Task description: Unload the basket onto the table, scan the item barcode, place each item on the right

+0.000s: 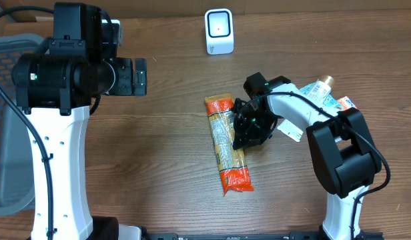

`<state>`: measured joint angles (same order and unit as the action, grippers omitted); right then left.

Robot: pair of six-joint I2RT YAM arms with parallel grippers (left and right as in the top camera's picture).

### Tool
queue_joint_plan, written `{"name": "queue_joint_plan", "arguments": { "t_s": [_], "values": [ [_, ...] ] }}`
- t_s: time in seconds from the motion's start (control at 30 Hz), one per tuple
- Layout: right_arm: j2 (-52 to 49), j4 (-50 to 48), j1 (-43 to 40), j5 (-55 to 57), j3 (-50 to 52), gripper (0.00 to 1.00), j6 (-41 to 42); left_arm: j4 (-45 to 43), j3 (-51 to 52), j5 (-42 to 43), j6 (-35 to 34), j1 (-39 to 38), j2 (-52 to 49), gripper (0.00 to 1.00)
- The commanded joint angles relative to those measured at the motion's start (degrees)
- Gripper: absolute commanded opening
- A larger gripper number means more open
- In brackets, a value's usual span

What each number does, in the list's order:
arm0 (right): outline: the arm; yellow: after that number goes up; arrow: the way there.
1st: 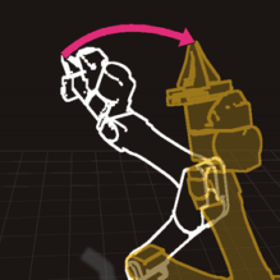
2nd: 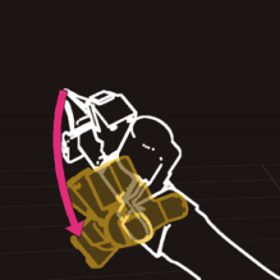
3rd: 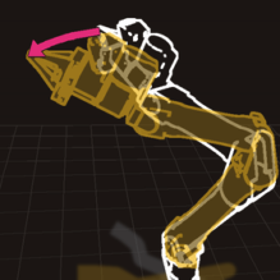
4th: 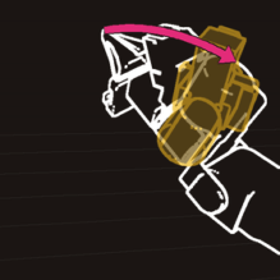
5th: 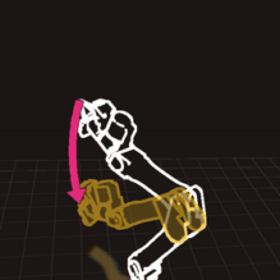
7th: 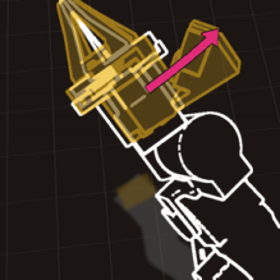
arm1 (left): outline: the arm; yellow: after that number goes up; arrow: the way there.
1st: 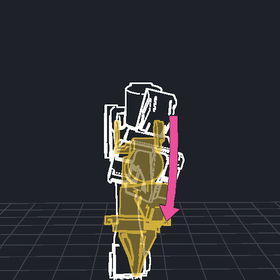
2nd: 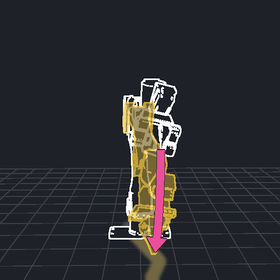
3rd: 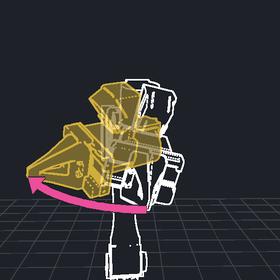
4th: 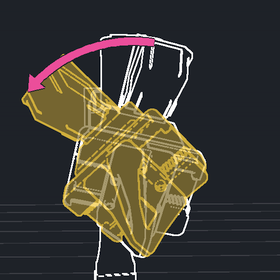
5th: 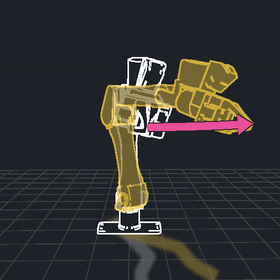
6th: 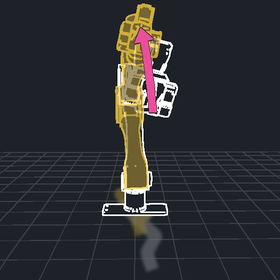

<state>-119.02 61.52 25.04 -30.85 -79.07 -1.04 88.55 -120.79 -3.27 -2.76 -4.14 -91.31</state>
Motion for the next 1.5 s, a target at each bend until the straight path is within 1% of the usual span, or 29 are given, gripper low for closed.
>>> {"name": "queue_joint_plan", "arguments": {
  "t_s": [0.0, 0.07, 0.2, 0.33, 0.4, 0.53, 0.63, 0.83, 0.87, 0.9, 0.93, 1.0, 1.1, 1.13, 1.17, 1.27, 1.4, 1.47],
  "values": [
    [0.1, -0.3, 0.2, 1.2, 0.1, 0.08, -0.5, -0.1, -0.4, -0.1, 1.1, -0.4, -0.2, 1.00],
    [0.5, 0.6, 0.2, 1.2, -1.7, 0.04, -0.5, -0.1, -0.4, -0.1, 1.1, -0.4, -0.2, 1.00],
    [2.5, 3.9, 0.2, 2.9, -6.8, 0.04, 0.8, -0.1, -0.4, -0.1, 1.1, -0.4, -0.2, 1.00],
    [5.8, 7.6, 1.7, 14.2, -12.1, 0.04, 7.7, -0.1, -0.4, -0.1, 1.1, -0.4, -0.2, 1.00],
    [6.7, 9.4, 3.4, 21.6, -13.9, 0.04, 12.2, -0.1, -0.4, -0.1, 1.1, -0.4, -0.2, 1.00],
    [6.7, 12.9, 9.4, 38.3, -14.7, 0.04, 20.7, -0.1, -0.4, -0.1, 1.1, -0.4, -0.2, 1.00],
    [5.1, 14.0, 14.4, 45.5, -14.7, 0.04, 24.0, -0.1, -0.4, -0.1, 1.1, -0.4, -0.2, 1.00],
    [-1.0, 11.7, 21.7, 45.8, -14.7, 0.04, 24.0, -0.1, -0.4, -0.1, 1.1, -0.4, -0.2, 1.00],
    [-1.8, 11.3, 22.3, 45.4, -14.7, 0.07, 24.0, -0.1, -0.4, -0.1, 1.1, -0.4, -0.2, 1.00],
    [-2.8, 10.7, 23.1, 44.0, -14.7, 0.13, 23.6, -0.1, -0.4, -0.1, 1.1, -0.4, -0.2, 1.00],
    [-3.5, 10.2, 23.6, 42.3, -14.7, 0.22, 23.3, -0.1, -0.4, -0.1, 1.1, -0.4, -0.2, 1.00],
    [-4.0, 9.6, 24.4, 39.6, -14.7, 0.30, 23.3, -0.1, -0.4, -0.1, 1.1, -0.4, -0.2, 1.00],
    [-4.0, 9.2, 25.2, 38.1, -14.8, 0.34, 23.1, -0.1, -0.4, -0.1, 1.1, -0.4, -0.2, 1.00],
    [-4.0, 9.3, 25.3, 38.0, -14.8, 0.36, 23.1, -0.1, -0.4, -0.1, 1.1, -0.4, -0.2, 1.00],
    [-4.0, 9.3, 25.3, 37.9, -14.8, 0.40, 23.1, -0.1, -0.4, -0.1, 1.1, -0.4, -0.2, 1.00],
    [-3.8, 10.2, 25.0, 37.2, -15.3, 0.45, 21.8, -0.1, -0.4, -0.1, 1.1, -0.4, -0.2, 1.00],
    [-2.3, 13.5, 23.6, 37.4, -19.0, 0.49, 21.6, -0.1, -0.4, -0.1, 1.1, -0.4, -0.2, 1.00],
    [-1.0, 15.5, 22.7, 37.4, -21.8, 0.53, 21.6, -0.1, -0.4, -0.1, 1.1, -0.4, -0.2, 1.00]
  ]
}}
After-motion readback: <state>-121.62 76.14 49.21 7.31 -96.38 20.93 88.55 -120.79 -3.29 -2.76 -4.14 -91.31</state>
